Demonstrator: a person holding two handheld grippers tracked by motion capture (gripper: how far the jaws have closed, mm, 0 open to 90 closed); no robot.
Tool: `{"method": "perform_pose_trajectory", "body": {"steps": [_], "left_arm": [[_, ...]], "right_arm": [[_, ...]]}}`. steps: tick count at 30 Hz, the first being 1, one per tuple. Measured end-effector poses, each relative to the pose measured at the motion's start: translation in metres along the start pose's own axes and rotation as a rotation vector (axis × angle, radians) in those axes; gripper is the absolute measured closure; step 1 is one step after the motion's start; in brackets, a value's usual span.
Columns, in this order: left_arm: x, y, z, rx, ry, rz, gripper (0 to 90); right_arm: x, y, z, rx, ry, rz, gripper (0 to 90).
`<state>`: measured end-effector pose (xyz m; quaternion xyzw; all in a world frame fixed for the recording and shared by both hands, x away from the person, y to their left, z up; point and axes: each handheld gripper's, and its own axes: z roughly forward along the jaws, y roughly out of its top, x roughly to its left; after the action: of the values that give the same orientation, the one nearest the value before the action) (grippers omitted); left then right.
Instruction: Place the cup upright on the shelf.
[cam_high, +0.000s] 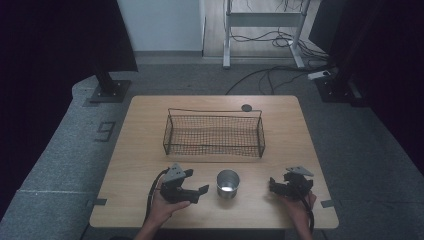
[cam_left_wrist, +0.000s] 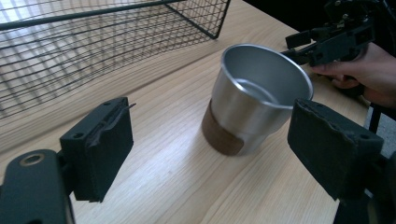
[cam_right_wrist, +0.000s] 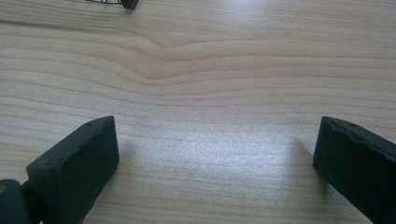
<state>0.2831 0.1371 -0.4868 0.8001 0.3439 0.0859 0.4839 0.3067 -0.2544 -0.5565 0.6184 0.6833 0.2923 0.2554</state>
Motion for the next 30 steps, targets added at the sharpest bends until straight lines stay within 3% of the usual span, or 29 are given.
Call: {"method": "perform_pose_trajectory", "body": {"steps": [14,30], "left_arm": [[-0.017,0.006,0.023,0.037,-0.027,0.031,13.3],[-0.030,0.007,0.047,0.065,-0.016,0.034,11.0]], "right_arm": [[0.000,0.000,0.000,-0.003,0.000,0.000,0.8],[0.000,0.000,0.000,-0.004,0.000,0.000,1.1]]}}
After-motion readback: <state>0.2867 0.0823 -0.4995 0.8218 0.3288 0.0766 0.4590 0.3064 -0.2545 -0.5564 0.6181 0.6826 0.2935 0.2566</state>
